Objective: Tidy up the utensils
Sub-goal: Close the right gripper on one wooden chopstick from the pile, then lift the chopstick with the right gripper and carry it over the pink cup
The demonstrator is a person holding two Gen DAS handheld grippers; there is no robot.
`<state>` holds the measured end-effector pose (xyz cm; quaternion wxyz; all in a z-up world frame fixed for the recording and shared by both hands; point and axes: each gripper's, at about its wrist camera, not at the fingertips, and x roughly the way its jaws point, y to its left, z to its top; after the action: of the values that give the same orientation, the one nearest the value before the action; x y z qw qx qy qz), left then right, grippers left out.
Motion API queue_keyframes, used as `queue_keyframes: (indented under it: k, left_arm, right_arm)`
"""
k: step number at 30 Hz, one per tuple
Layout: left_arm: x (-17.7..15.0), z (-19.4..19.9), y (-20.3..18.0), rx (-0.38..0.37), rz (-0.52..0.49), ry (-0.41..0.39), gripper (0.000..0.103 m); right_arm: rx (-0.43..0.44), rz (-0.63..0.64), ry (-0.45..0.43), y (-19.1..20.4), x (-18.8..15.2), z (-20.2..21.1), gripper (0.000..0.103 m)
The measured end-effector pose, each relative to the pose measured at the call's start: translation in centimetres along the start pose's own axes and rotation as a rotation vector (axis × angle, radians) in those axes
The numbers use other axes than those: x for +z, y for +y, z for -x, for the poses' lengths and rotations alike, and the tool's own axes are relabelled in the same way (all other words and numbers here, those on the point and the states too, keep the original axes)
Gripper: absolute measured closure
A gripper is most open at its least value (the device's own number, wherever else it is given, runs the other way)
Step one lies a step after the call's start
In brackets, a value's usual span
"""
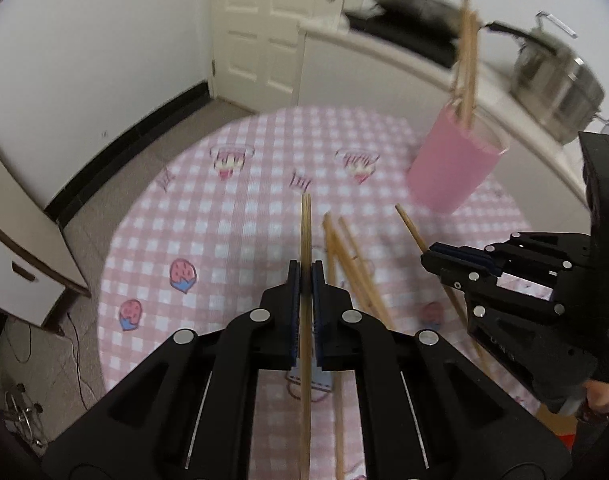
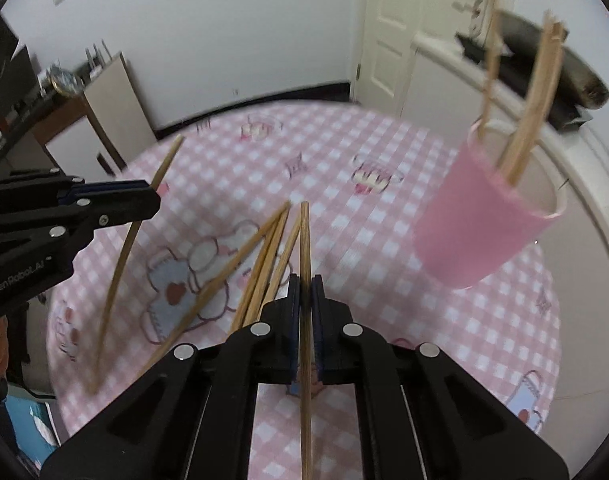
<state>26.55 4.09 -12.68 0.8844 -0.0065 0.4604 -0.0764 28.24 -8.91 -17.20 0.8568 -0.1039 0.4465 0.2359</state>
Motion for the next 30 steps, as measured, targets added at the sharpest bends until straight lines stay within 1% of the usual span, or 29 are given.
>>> queue_keyframes:
  k: [4, 11, 16, 22, 26, 30]
  left_arm:
    - [0.8, 3.2, -1.6, -0.013, -0.022, -0.066, 0.097]
    - [1.5, 9.0, -4.4, -0.031, -0.054, -0.2, 0.097]
    - [2.4, 11.5, -6.7, -0.043, -0.078, -0.28, 0.097]
    - [4.2, 12.6, -8.8, -0.076, -0.063, -0.348, 0.097]
    - [6.0, 12.5, -9.5, -0.105, -0.024, -0.391, 0.097]
    - [8.1, 12.1, -10.3, -0.133, 0.016, -0.425, 0.097]
  right_arm:
    - [0.008, -0.018, -0.086, -0.3, 0.6, 3.6, 0.099]
    - [-0.002, -0.026, -0.218, -0.8, 0.4, 9.5, 0.099]
    - [-0.014, -0.038, -0.301, -1.7, 0.4, 13.0, 0.099]
    - [-0.041, -0.07, -0.398, -3.8, 0.7, 15.9, 0.099]
    - [-0.068, -0.103, -0.476, -5.5, 1.4, 17.7, 0.099]
    - [-0.093, -0.14, -0.559, -7.4, 2.6, 18.6, 0.099]
